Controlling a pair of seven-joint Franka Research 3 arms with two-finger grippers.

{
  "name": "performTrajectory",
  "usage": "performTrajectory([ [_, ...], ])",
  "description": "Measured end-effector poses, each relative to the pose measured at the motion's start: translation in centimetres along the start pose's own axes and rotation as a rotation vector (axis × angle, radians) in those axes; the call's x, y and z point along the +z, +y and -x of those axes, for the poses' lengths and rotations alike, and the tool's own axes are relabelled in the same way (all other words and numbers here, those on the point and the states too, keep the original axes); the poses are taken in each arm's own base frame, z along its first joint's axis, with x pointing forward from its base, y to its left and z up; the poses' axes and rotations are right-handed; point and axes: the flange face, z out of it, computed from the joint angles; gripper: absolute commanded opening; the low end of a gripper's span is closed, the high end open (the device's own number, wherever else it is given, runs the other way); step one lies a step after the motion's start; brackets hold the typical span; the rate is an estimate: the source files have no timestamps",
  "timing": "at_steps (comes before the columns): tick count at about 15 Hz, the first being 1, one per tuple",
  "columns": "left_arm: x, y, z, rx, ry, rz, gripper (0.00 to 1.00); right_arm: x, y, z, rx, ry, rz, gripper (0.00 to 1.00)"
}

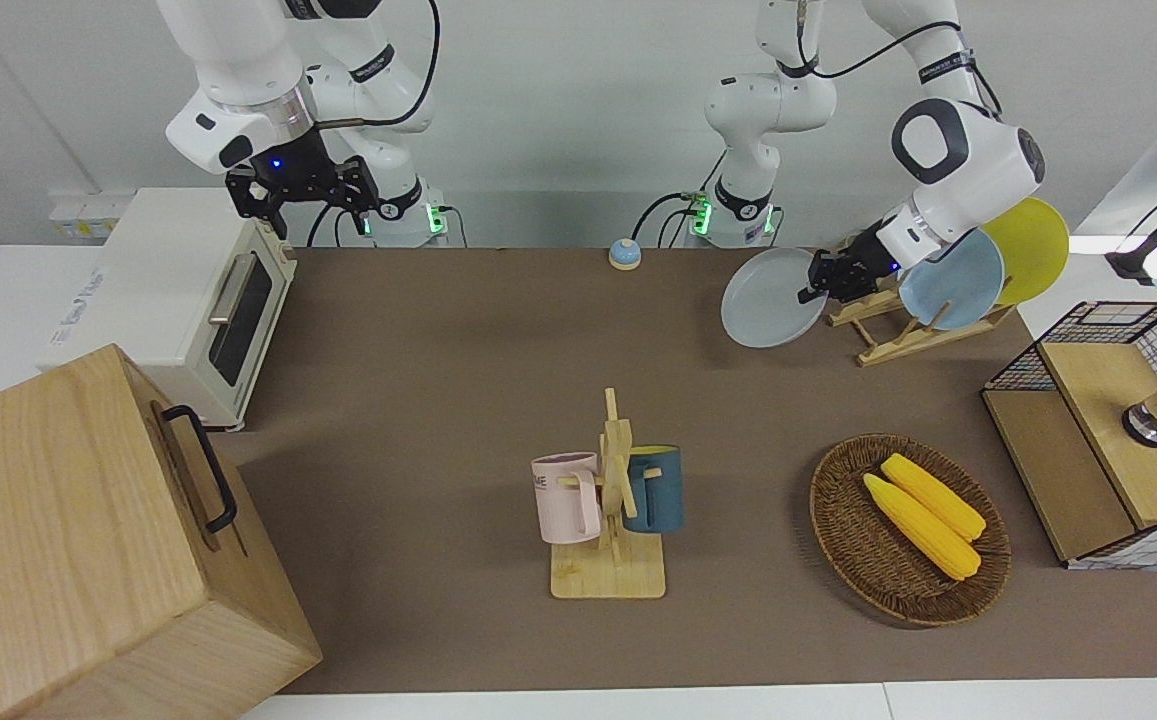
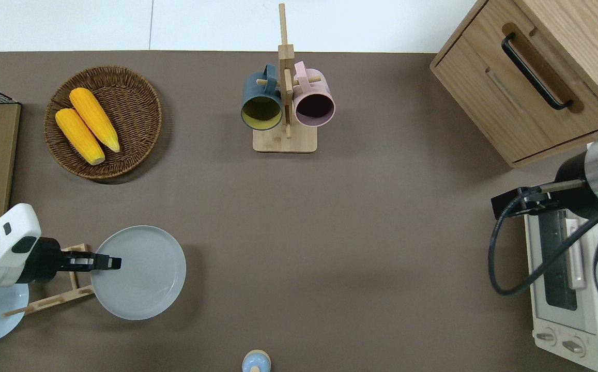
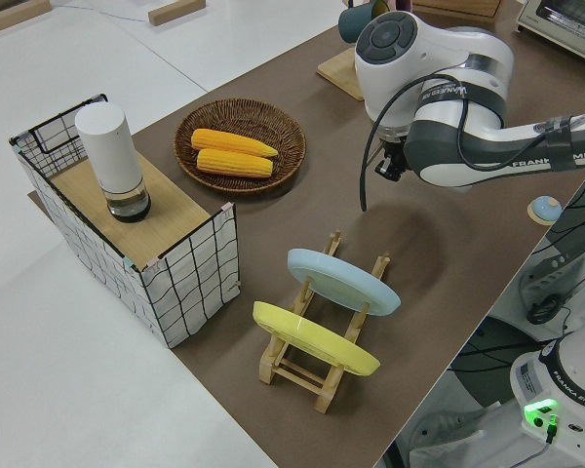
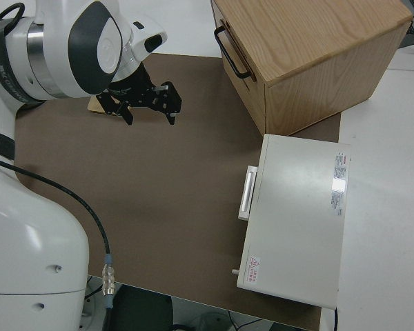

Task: Pick gray plate from low plate rack and place it on table with left arm
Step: 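Lower the gray plate flat onto the table beside the rack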

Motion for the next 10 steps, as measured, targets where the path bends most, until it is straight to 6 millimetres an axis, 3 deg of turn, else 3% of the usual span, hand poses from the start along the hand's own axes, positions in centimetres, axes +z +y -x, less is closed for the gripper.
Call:
performTrajectory([
  [5, 4.9, -1.6, -0.1, 0.022, -0.030, 0.066, 0.00, 0.0, 0.0, 0.0, 0.000, 0.000, 0.000, 0.983],
  [9, 6.7, -2.5, -0.3, 0.016, -0.052, 0.090, 0.00, 0.0, 0.0, 0.0, 0.000, 0.000, 0.000, 0.983],
  [10, 7.2, -2.7, -0.3, 0.021, -0.057, 0.095, 0.11, 0.0, 0.0, 0.0, 0.000, 0.000, 0.000, 0.983],
])
